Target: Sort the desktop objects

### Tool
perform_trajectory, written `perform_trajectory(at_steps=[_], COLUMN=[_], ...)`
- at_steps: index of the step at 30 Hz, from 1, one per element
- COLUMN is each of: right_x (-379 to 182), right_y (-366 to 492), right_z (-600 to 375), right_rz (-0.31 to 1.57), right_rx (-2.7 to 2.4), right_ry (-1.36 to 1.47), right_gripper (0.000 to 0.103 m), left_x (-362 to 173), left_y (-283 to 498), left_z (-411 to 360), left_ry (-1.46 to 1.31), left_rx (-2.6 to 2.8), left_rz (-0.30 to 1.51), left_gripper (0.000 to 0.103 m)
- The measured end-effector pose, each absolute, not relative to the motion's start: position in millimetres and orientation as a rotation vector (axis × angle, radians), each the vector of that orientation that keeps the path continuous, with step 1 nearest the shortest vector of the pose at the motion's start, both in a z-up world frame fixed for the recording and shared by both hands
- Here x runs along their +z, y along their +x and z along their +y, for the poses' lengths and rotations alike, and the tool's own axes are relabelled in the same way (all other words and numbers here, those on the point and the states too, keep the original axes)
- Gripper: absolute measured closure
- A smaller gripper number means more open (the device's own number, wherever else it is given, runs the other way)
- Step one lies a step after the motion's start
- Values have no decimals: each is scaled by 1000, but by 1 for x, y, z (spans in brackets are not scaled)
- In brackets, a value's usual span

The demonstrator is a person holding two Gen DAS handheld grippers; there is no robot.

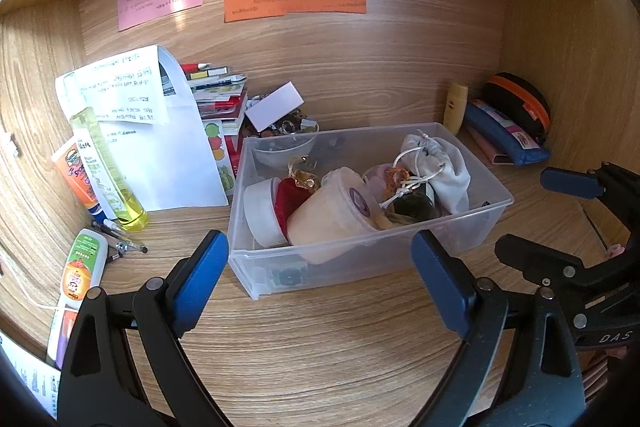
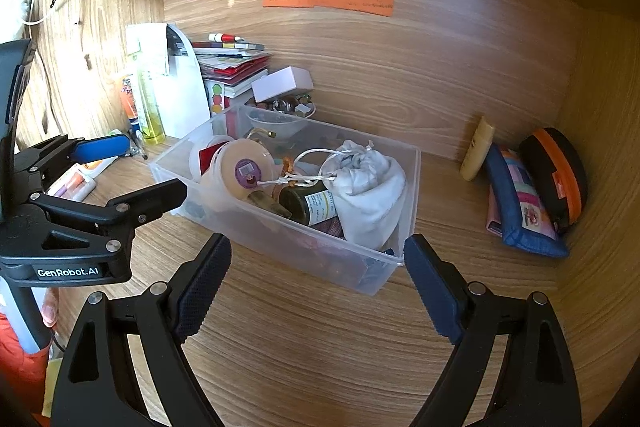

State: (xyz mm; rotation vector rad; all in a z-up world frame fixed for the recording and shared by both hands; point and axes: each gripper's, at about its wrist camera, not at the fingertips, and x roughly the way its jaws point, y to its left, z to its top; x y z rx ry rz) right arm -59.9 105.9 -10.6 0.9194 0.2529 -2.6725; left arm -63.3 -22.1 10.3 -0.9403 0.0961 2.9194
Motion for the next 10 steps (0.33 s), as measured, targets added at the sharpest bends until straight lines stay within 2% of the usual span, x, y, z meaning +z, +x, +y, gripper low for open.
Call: perform_trajectory(at_steps=[10], right_x=[-9], right_y=[-59], right_z=[104], right_rz=[261], right_rx=[-2675], right_ry=[914], right_gripper=[16], left_x=[12], left_y=[-63], left_z=[-22], left_ry=[-936], left_rx=[2911], left_rz=[84], left_gripper=[9])
